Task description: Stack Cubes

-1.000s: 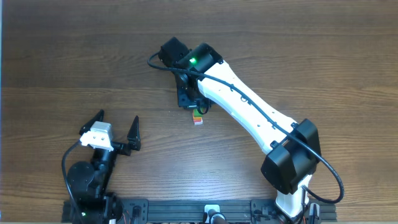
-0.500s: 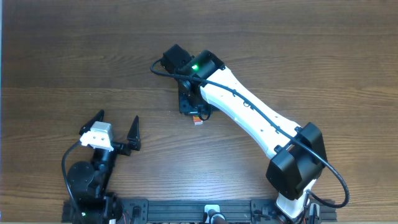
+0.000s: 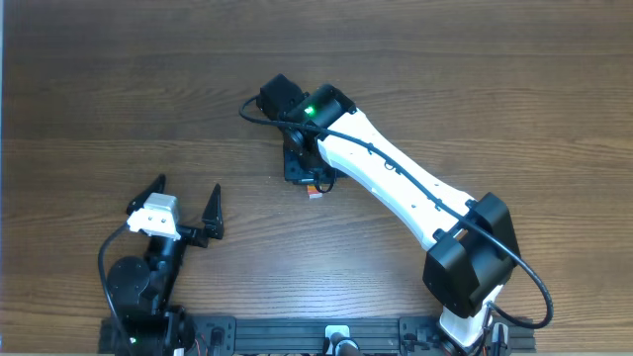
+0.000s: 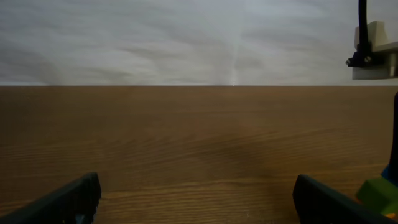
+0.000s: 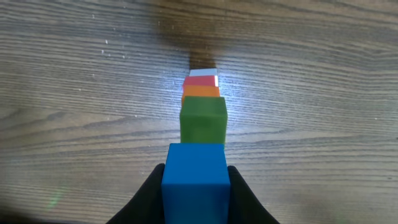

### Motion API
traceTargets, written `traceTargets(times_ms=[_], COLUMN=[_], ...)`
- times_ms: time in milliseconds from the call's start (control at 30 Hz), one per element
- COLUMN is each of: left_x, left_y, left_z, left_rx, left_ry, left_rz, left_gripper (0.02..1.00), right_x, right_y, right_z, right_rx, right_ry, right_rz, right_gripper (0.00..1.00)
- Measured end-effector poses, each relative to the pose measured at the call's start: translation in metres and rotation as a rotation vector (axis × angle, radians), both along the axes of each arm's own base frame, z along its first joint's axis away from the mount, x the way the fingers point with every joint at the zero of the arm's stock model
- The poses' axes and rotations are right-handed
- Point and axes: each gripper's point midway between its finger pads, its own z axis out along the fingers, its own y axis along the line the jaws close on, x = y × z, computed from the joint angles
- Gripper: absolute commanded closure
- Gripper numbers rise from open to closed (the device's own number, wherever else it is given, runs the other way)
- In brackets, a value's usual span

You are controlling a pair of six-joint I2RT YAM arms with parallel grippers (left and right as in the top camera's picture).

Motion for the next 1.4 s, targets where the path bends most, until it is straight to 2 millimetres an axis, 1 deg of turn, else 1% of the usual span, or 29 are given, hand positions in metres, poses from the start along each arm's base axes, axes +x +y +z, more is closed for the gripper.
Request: traceTargets(times_ms=[333,633,1167,1400], left_x=[0.0,0.0,0.0,0.0], left_y=[0.0,0.0,0.0,0.0], left_z=[0.0,0.0,0.0,0.0], left_rx=[0.0,0.0,0.0,0.0], left_ry=[0.0,0.0,0.0,0.0], left_rz=[0.0,0.0,0.0,0.0], left_gripper=[0.018,0.018,0.02,0.018], right_x=[0.002,0.001,0.002,0.002], right_y=[0.002,0.0,0.002,0.001], right_z=[0.0,-0.008,-0.009,-0.014], right_rx=[0.008,0.001,0.007,0.005], right_ry=[-0.009,-0.002,-0.009,-0.008], right_rz=[0.0,-0.001,-0.002,-0.002], right_gripper=[0.989,0.989,0.991,0.989])
